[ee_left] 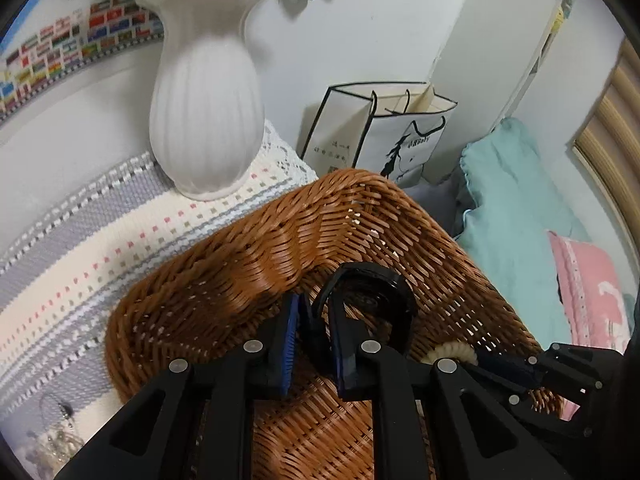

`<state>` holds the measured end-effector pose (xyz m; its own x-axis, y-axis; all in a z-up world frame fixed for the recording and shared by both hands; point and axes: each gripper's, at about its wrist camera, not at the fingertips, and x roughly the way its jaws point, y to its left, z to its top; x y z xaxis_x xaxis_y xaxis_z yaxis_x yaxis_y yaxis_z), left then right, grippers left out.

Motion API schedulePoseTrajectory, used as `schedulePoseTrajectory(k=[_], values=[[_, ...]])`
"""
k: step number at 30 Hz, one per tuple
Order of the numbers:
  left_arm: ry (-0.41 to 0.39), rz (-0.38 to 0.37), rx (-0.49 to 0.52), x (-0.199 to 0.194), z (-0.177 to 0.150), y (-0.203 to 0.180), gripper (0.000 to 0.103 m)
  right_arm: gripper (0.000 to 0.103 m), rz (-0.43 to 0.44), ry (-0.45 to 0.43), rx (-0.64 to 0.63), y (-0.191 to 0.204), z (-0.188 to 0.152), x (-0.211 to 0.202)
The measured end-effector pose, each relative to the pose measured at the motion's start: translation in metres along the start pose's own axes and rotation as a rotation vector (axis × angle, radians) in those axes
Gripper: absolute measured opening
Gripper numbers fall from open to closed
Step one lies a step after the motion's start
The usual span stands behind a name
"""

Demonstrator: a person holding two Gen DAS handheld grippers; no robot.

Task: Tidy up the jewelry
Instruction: 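Drop the watch from left tool into wicker basket while right tool drops bracelet, then move the left tool to the purple coil bracelet while the right tool approaches the silver key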

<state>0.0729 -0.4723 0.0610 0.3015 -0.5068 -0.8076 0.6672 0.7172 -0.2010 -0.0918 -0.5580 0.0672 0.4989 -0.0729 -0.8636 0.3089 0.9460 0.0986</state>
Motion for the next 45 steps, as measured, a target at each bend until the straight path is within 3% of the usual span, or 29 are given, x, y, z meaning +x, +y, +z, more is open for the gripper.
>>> schedulePoseTrajectory(k=[2, 4, 11, 18, 26, 33, 36, 45], values=[[-0.003, -0.02, 0.009, -0.008, -0.002, 0.001, 0.041, 0.016, 0.035, 0.003, 0.022, -0.002, -0.002, -0.004], [-0.015, -0.036, 0.019, -0.021, -0.007, 0.003, 0.05, 0.02, 0.063, 0.0, 0.038, -0.004, -0.005, -0.01], [-0.091, -0.083, -0.007, -0.093, -0.038, 0.028, 0.05, 0.023, 0.108, -0.074, 0.04, 0.017, -0.012, -0.05], [-0.239, -0.038, -0.078, -0.19, -0.083, 0.085, 0.051, 0.03, 0.161, -0.16, -0.068, 0.082, -0.01, -0.087], [-0.4, 0.144, -0.152, -0.284, -0.153, 0.165, 0.051, 0.035, 0.264, -0.213, -0.212, 0.184, -0.007, -0.102], [-0.402, 0.161, -0.269, -0.296, -0.2, 0.232, 0.051, 0.039, 0.374, -0.198, -0.239, 0.241, -0.004, -0.077], [-0.377, 0.156, -0.316, -0.285, -0.213, 0.253, 0.051, 0.046, 0.385, -0.201, -0.229, 0.251, -0.004, -0.06], [-0.27, 0.143, -0.352, -0.227, -0.229, 0.28, 0.051, 0.048, 0.261, -0.189, -0.095, 0.231, 0.01, -0.001]])
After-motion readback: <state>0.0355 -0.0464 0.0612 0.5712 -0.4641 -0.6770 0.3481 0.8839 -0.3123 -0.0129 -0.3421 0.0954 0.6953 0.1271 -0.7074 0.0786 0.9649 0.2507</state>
